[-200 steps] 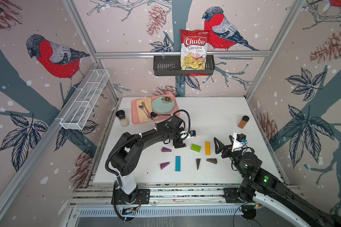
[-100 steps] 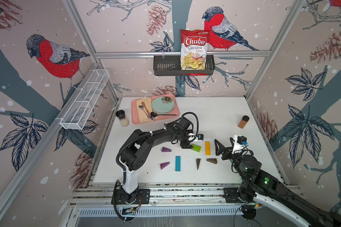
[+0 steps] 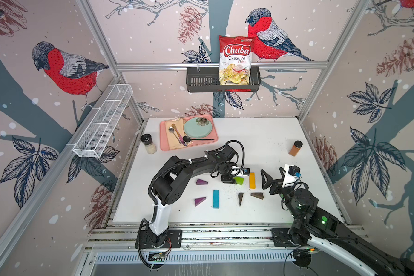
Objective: Assemble a small pinwheel with building blocks
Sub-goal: Pick up the building block from the center of the board, then place the building block at the center of the board.
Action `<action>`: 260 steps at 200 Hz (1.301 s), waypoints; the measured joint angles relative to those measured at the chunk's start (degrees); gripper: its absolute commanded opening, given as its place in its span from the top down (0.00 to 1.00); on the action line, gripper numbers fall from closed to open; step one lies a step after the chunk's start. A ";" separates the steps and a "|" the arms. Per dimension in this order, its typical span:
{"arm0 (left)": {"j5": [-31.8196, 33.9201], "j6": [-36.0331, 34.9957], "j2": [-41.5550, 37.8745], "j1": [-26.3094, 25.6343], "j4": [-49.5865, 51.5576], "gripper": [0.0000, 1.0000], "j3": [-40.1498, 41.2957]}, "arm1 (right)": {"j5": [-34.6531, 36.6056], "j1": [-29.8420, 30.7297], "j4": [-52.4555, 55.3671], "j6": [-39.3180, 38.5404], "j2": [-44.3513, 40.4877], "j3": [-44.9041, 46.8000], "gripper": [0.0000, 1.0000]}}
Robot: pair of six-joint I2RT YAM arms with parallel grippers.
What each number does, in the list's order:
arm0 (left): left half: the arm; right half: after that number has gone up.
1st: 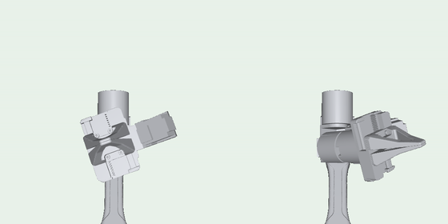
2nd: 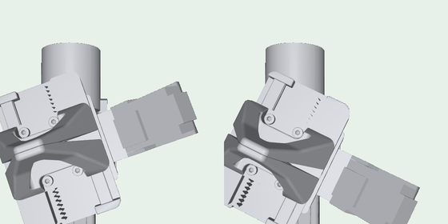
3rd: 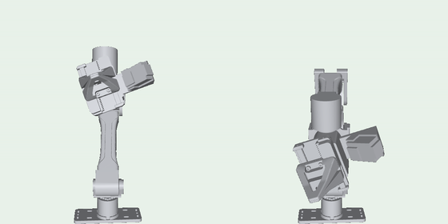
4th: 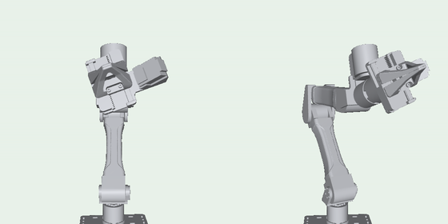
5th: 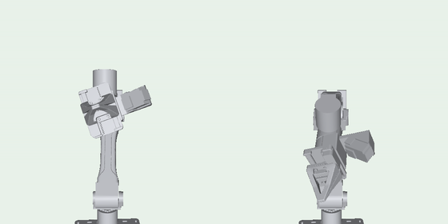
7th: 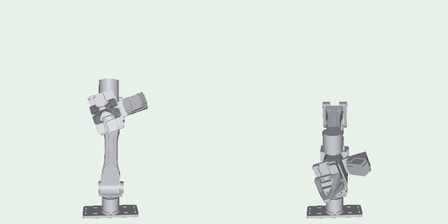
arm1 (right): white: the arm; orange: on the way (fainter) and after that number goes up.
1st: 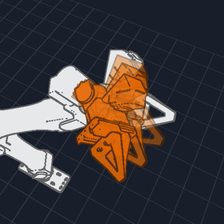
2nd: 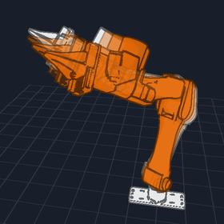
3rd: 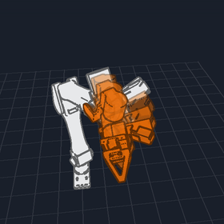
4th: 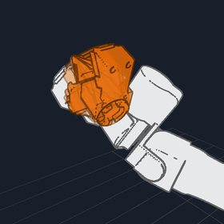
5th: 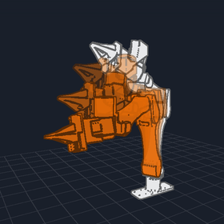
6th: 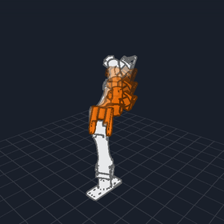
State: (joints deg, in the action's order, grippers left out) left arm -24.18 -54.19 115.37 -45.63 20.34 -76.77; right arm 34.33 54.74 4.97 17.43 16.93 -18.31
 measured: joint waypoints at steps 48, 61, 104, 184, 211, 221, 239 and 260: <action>-0.02 0.96 1.07 0.00 1.38 0.66 -1.25 | -0.39 0.09 0.00 -0.79 0.52 -0.07 0.01; -0.09 1.31 1.11 0.00 2.03 0.71 -1.27 | -0.46 0.09 -0.04 -0.85 1.01 -0.26 0.01; -1.64 5.29 -0.11 0.00 2.16 0.79 0.76 | -3.37 0.09 -0.48 -2.47 7.58 -2.58 0.01; -2.38 15.47 -11.65 3.28 -2.25 0.79 14.93 | -20.48 0.11 -4.68 -6.97 15.65 -4.37 0.01; -0.76 17.59 -14.47 5.53 -3.48 0.78 17.33 | -23.37 0.00 -5.90 -7.23 16.85 -4.17 0.01; 0.11 18.16 -14.53 6.25 -3.56 0.79 17.53 | -24.33 -0.07 -6.27 -7.28 17.46 -4.17 0.01; 1.66 18.36 -14.29 7.50 -3.58 0.79 17.62 | -25.16 -0.17 -6.60 -7.56 17.90 -4.17 0.01; 3.02 19.28 -13.88 8.72 -3.76 0.79 17.64 | -25.53 -0.17 -6.71 -7.65 17.51 -4.11 0.01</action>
State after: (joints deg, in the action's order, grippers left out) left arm -21.17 -34.92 101.49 -36.91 16.58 -59.13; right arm 8.80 54.57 -1.74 9.78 34.44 -22.41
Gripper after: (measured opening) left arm 0.319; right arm 0.992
